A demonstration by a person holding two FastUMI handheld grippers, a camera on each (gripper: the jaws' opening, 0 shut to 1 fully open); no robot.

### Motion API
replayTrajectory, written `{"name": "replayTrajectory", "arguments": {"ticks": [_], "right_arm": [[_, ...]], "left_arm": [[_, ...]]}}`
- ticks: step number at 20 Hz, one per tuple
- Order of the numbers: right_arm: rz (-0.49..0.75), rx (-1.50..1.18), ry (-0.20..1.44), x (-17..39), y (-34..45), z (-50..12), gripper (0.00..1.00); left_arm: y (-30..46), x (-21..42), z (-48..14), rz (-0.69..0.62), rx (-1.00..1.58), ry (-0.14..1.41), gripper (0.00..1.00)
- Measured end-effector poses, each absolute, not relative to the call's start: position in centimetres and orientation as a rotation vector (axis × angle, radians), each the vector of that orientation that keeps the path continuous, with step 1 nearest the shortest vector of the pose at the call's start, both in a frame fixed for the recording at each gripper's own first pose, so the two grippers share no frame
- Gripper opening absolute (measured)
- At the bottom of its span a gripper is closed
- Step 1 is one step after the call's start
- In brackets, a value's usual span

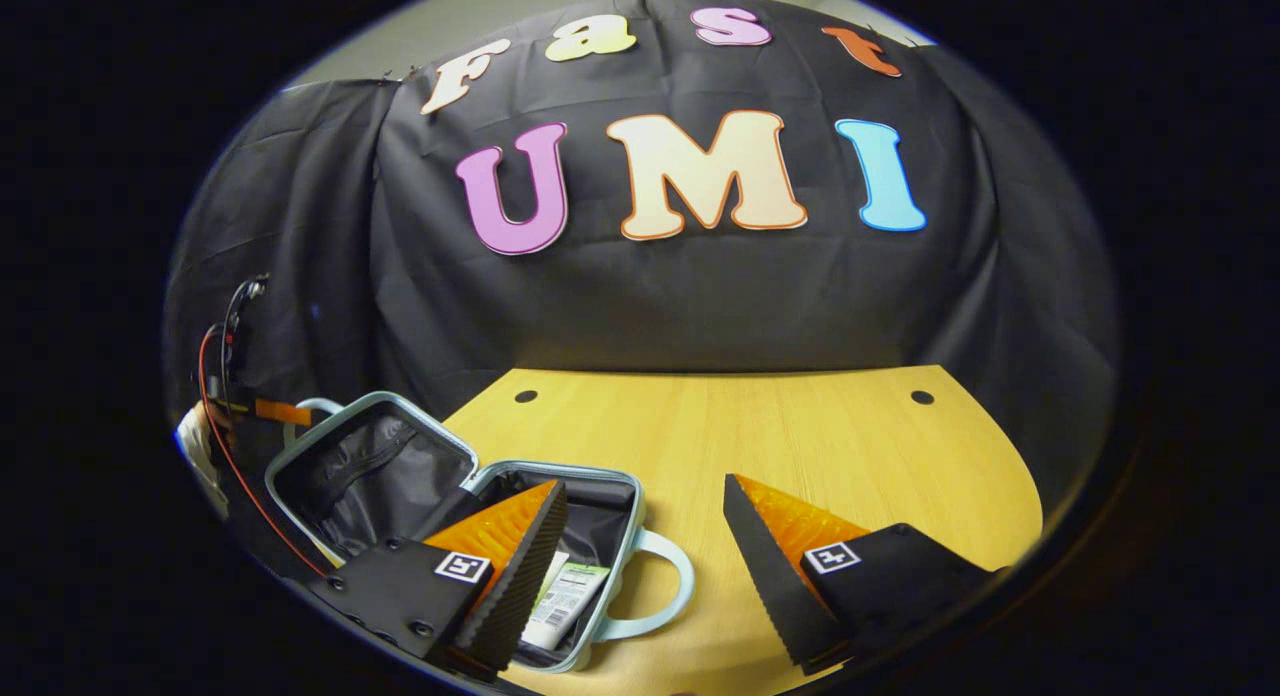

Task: First open the suitcase, pack the skin care products into it, and then close the suitcase.

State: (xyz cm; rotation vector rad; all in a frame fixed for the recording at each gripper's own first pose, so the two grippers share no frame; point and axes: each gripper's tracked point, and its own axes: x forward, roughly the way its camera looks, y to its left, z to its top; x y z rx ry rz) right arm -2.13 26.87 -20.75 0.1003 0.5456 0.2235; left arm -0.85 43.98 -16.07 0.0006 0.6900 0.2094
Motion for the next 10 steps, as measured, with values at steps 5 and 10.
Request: {"name": "replayTrajectory", "arguments": {"ticks": [5,10], "right_arm": [[0.291,0.062,0.465,-2.3,23.6,-18.4,0.98],[0.287,0.084,0.403,-2.0,18.9,-15.9,0.98]], "left_arm": [[35.9,0.4,-10.5,0.182,0.074,0.596,0.0],[25.2,1.3,-6.9,0.064,0.034,0.534,0.0]]}}
